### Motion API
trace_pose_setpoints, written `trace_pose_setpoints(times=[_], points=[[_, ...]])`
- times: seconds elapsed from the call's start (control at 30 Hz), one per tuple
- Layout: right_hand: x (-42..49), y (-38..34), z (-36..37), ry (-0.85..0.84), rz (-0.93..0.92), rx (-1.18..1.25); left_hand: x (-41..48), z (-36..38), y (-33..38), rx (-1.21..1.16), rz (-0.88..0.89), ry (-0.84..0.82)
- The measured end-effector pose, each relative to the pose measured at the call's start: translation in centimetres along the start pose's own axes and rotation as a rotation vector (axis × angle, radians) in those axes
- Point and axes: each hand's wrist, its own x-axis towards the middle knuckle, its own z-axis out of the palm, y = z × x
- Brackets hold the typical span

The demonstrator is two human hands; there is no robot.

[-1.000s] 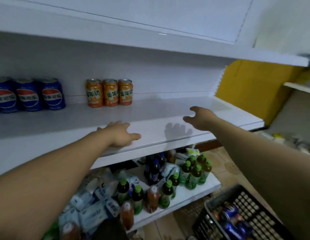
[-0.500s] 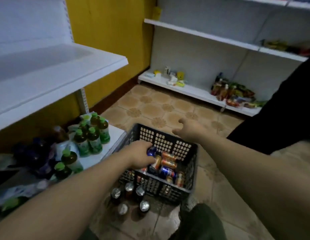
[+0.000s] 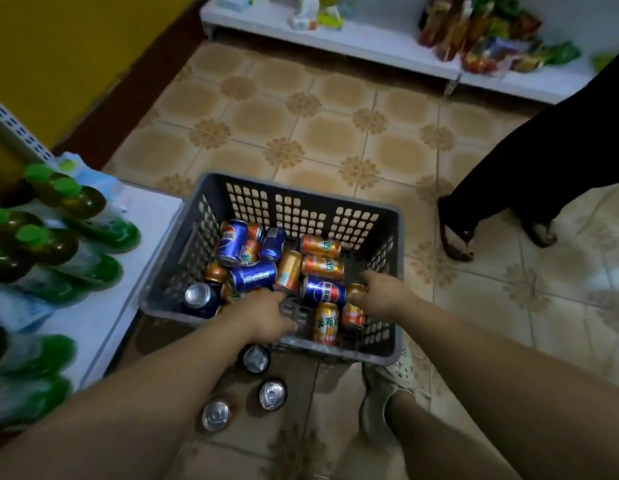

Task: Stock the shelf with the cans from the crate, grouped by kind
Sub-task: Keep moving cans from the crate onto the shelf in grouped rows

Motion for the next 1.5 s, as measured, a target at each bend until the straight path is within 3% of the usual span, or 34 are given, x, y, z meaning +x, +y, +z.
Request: trace_pose_setpoints(times=[0.27, 0.43, 0.6, 0.73, 1.0, 1.1, 1.37, 1.5], points=[[14.7, 1.3, 6.6, -0.098, -0.026, 0.025, 13.2, 2.9, -1.4, -0.107, -0.015, -0.142], [21.9, 2.3, 10.4, -0.068, -0.043, -0.138, 19.1, 4.1, -2.0, -0.219, 0.008, -0.162], [25.2, 3.6, 14.0, -0.153, 0.058, -0.099, 22.2, 6.4, -3.7, -0.292, -0.022, -0.156], [25.6, 4.2, 14.7, -0.053, 0.018, -0.025, 22.9, 7.4, -4.2, -0.345, -0.014, -0.17], [19.8, 0.5, 10.1, 0.145, -0.172, 0.421, 19.2, 5.9, -3.2, -0.397, -0.009, -0.101], [14.9, -1.5, 6.9, 0.204, -0.213, 0.668, 15.1, 3.7, -2.8, -0.532, 0.022, -0.026], [-1.3, -10.1, -3.2, 0.332, -0.282, 1.355, -2.4, -5.0, -0.3, -0.866, 0.295, 0.314], [-10.1, -15.0, -6.5, 0.292, -0.444, 1.553, -13.2, -9.2, 0.1, -0.937, 0.41, 0.492]])
